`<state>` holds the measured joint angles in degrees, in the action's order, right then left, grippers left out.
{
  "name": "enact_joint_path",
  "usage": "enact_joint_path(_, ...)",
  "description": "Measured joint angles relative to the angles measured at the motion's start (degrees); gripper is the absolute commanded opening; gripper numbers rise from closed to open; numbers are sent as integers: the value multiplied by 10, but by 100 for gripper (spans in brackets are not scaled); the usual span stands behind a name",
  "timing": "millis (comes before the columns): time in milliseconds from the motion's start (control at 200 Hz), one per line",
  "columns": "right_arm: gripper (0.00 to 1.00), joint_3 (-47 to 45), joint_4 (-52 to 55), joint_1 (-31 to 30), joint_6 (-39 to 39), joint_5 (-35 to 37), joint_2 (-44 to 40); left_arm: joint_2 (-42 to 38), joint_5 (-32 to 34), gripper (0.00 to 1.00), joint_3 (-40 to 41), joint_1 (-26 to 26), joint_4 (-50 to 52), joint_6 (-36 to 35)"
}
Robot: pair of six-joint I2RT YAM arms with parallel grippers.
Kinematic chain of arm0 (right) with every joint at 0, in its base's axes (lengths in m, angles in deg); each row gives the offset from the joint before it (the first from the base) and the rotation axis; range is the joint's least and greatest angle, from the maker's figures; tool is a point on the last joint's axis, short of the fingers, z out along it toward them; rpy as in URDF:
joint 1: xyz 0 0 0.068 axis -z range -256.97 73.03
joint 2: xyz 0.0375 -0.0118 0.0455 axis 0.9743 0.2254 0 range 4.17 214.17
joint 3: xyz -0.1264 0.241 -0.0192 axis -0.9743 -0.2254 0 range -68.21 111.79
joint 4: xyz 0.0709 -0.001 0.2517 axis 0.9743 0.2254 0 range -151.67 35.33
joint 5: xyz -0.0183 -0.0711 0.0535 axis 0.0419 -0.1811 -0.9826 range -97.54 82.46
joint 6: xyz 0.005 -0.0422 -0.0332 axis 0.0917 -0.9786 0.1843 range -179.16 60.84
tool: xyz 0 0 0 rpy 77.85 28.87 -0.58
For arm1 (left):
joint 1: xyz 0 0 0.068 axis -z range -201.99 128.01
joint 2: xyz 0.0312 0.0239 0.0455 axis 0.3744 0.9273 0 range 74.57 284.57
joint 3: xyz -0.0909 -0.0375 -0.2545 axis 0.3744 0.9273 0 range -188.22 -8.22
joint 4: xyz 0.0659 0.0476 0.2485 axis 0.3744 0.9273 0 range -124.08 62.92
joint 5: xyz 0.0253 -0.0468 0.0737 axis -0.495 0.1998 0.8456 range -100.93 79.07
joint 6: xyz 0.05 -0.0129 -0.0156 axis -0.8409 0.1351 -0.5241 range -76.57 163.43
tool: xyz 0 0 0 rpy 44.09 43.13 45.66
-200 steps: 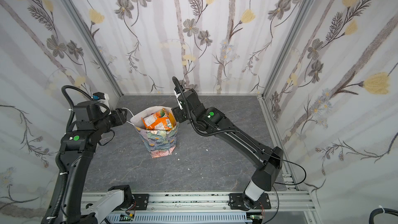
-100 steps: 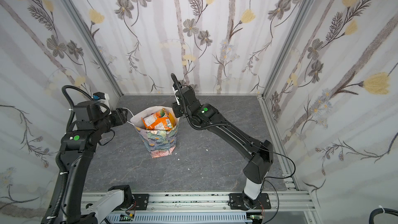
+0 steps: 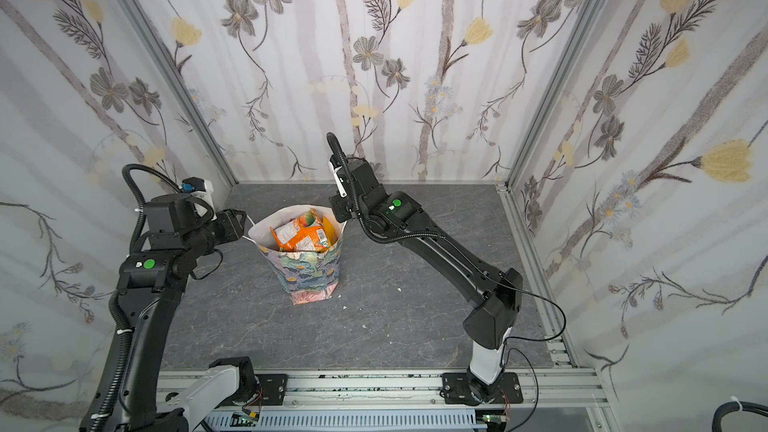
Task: Place the snacks into the paper bag
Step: Move the paper bag to the center of the table.
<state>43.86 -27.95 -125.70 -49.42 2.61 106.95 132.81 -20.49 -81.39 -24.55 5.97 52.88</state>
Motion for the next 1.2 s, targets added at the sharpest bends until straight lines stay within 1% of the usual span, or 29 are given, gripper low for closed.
enact_joint_path(15,0,1,1,0,0,-2,0,0,-1,30,0,0,0,0)
enact_joint_path(85,0,5,10,-1,-3,-9,-2,0,-6,12,0,0,-4,0)
enact_joint_path(150,0,10,19,0,-4,-11,-4,2,-12,0,0,0,-9,0)
enact_joint_path(350,0,28,38,10,-7,-19,-16,12,-49,0,0,0,-16,8)
enact_joint_path(519,0,35,55,40,-9,-23,-34,19,-93,0,-19,7,-33,15)
enact_joint_path(614,0,35,57,51,-13,-21,-47,24,-122,0,-23,23,-40,26)
enact_joint_path(814,0,0,47,74,-14,-22,-84,54,-129,0,-46,75,-81,33)
enact_joint_path(864,0,-16,41,78,-14,-21,-94,63,-122,22,-55,80,-81,36)
enact_joint_path(964,0,-53,27,83,-12,-17,-118,67,-80,50,-68,80,-78,37)
enact_joint_path(1039,0,-77,18,90,-12,-19,-137,67,-53,58,-73,81,-76,38)
enact_joint_path(1104,0,-95,4,98,-8,-19,-149,69,-34,71,-73,81,-72,33)
enact_joint_path(1204,0,-116,-5,106,-8,-22,-162,74,-23,76,-59,82,-77,29)
